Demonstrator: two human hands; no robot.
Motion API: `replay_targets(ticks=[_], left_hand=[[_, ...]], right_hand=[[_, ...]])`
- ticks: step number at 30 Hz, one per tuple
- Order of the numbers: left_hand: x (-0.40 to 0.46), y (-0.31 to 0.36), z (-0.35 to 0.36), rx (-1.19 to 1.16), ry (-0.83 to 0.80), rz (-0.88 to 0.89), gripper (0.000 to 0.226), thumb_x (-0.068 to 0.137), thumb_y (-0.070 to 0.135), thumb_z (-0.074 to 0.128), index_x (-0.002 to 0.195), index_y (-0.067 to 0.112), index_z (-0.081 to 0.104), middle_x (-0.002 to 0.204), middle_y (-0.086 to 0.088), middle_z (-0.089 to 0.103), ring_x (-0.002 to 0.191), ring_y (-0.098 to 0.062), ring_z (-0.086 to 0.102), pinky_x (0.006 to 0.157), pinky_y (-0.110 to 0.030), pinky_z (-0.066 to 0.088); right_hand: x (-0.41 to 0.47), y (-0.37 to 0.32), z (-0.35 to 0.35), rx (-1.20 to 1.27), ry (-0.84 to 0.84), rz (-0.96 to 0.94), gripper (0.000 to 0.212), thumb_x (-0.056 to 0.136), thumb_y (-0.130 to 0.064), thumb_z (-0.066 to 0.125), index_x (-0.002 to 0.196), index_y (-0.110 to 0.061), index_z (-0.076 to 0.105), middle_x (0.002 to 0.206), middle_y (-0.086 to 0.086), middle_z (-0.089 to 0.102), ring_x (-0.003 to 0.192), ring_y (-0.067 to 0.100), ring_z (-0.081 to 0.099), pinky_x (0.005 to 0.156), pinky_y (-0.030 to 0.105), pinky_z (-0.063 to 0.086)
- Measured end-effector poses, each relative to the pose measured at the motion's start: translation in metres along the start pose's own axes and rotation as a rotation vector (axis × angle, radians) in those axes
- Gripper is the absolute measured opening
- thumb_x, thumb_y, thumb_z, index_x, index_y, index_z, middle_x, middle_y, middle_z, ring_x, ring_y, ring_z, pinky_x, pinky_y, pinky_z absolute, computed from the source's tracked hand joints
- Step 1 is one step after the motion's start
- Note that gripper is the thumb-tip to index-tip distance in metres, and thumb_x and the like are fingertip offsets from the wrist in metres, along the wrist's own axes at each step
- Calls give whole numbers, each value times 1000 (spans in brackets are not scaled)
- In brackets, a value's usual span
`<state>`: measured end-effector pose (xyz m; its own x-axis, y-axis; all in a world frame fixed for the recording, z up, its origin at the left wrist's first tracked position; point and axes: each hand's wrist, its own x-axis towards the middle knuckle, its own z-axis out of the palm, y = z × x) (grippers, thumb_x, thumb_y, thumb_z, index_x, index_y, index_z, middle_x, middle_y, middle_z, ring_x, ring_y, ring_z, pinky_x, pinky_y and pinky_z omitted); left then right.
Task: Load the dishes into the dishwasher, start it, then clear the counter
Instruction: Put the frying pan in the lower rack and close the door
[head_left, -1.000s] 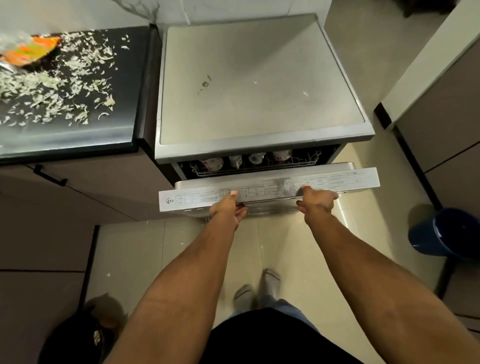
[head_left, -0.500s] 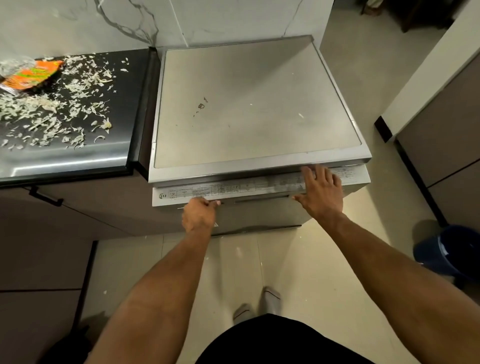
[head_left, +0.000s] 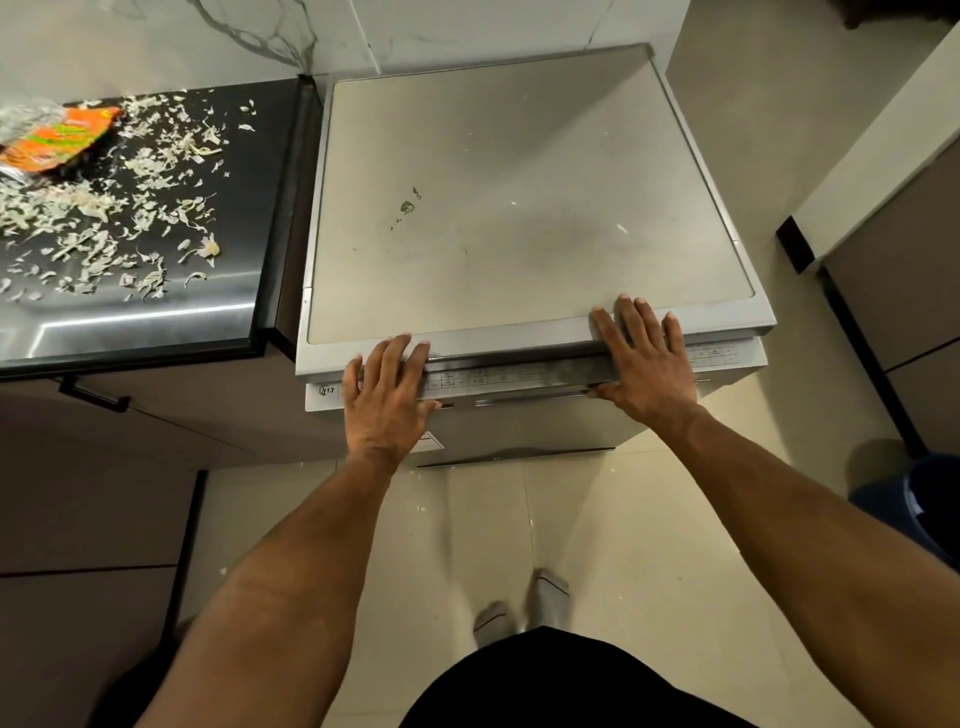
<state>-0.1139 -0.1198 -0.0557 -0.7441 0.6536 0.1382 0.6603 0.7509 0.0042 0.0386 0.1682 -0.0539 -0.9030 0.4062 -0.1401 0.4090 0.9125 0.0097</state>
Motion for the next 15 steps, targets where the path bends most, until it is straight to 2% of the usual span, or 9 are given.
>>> replay_targets(ticks=[2,3,5,9,11,13,15], left_hand=[[13,-5,-1,43,-210,51,100,85,58,60,154,26,-5,163,-1,-6,149,-21,-7,118,-45,-7],[21,-8,-2,66,-274,68,105,86,61,56,152,25,-16,162,1,-17,148,-20,-16,117,-43,-12],[33,-11,-2,71,-324,87,109,86,62,56,150,25,-23,159,3,-24,146,-19,-22,119,-42,-12],[35,-6,5,-6,-258,33,95,91,50,57,154,26,-10,160,9,-17,148,-15,-15,121,-38,-7],[33,-4,11,-33,-198,18,91,91,45,60,155,26,-2,161,10,-11,149,-15,-9,121,-37,-5],[32,-7,19,-42,-124,36,91,87,42,66,155,25,7,161,9,-2,150,-16,1,120,-37,0],[31,-11,26,-56,-17,69,94,79,38,75,154,22,21,161,5,16,148,-20,15,119,-38,9]], right_hand=[[1,2,3,-5,17,1,109,82,-66,59,154,-29,-13,162,8,-15,149,28,-16,117,47,-13],[2,2,5,-6,25,6,108,82,-67,59,154,-29,-12,162,8,-14,149,28,-15,116,46,-14],[2,2,9,-4,55,18,103,83,-65,59,155,-30,-5,163,8,-8,150,28,-11,117,46,-13],[6,-4,20,58,239,55,87,82,-51,70,151,-28,22,159,11,20,148,31,11,119,51,3],[10,-5,27,69,324,57,83,80,-47,74,146,-27,28,154,13,31,144,34,21,117,54,12],[13,-2,34,63,400,40,81,78,-47,76,143,-25,33,150,15,37,140,35,28,115,53,15],[14,2,40,50,466,18,76,79,-50,73,141,-23,38,147,15,40,137,36,32,113,51,13]])
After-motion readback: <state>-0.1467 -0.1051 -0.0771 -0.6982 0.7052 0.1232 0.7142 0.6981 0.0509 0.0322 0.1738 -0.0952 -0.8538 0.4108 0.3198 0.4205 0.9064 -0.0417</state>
